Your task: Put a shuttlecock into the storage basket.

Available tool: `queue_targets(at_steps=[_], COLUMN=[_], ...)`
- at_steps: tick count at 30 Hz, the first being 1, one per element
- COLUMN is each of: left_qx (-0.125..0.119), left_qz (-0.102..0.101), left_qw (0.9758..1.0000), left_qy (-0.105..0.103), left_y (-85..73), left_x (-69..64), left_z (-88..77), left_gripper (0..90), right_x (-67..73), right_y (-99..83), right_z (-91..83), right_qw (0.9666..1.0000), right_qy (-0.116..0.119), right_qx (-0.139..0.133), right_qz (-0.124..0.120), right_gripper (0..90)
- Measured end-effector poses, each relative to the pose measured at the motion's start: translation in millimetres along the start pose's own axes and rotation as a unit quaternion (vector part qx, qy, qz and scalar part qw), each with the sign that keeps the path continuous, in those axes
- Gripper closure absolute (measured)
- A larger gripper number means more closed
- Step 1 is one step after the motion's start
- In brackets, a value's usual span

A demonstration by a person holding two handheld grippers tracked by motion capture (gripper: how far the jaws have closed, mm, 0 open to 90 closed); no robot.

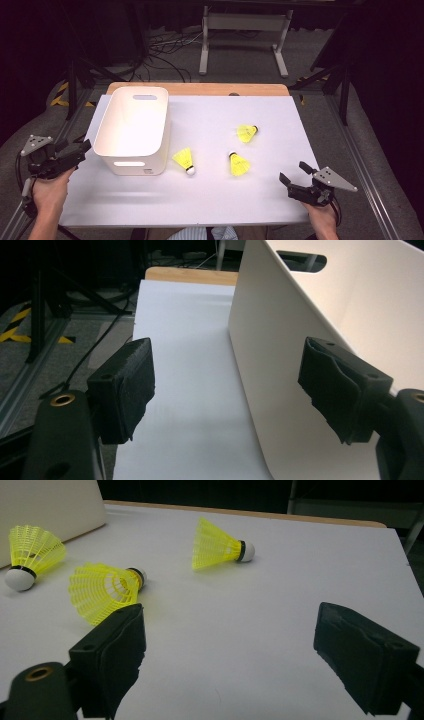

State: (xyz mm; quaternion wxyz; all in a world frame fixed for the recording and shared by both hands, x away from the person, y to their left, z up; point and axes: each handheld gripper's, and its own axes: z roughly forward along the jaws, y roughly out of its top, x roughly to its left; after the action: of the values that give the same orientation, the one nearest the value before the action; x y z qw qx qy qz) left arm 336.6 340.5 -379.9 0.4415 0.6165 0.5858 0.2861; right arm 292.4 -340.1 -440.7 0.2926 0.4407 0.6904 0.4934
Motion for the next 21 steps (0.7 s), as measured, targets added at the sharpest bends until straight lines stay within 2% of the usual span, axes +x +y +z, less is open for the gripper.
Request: queue_targets(at_steps=[7,10,12,21], left_qx=[-0.001,0.003,0.002,-0.007], left_qz=[0.004,0.012,0.004,0.012], left_qw=[1.0,0.9999,1.0,0.9999], left_qy=[0.001,0.01,0.006,-0.004], left_y=[7.5,10.2,12.7,22.4], left_x=[-4.8,-4.7,-4.2,-15.1], left_z=[-1.7,0.2,-0.5,-3.4], left_gripper=[23.5,23.4,23.3,22.8], right_x=[-0.1,-0.2,-0.5,-0.7], right_y=[0.0,0.0,-0.1,-0.1], right_z=[0.0,-0.2,-0.2,-0.4], right_qw=[1.0,1.0,1.0,1.0], right_qy=[0.0,0.0,0.0,0.0], right_qx=[0.0,0.0,0.001,0.001], right_qz=[-0.001,0.0,0.0,0.0], right_gripper=[13.9,13.9,13.9,13.9])
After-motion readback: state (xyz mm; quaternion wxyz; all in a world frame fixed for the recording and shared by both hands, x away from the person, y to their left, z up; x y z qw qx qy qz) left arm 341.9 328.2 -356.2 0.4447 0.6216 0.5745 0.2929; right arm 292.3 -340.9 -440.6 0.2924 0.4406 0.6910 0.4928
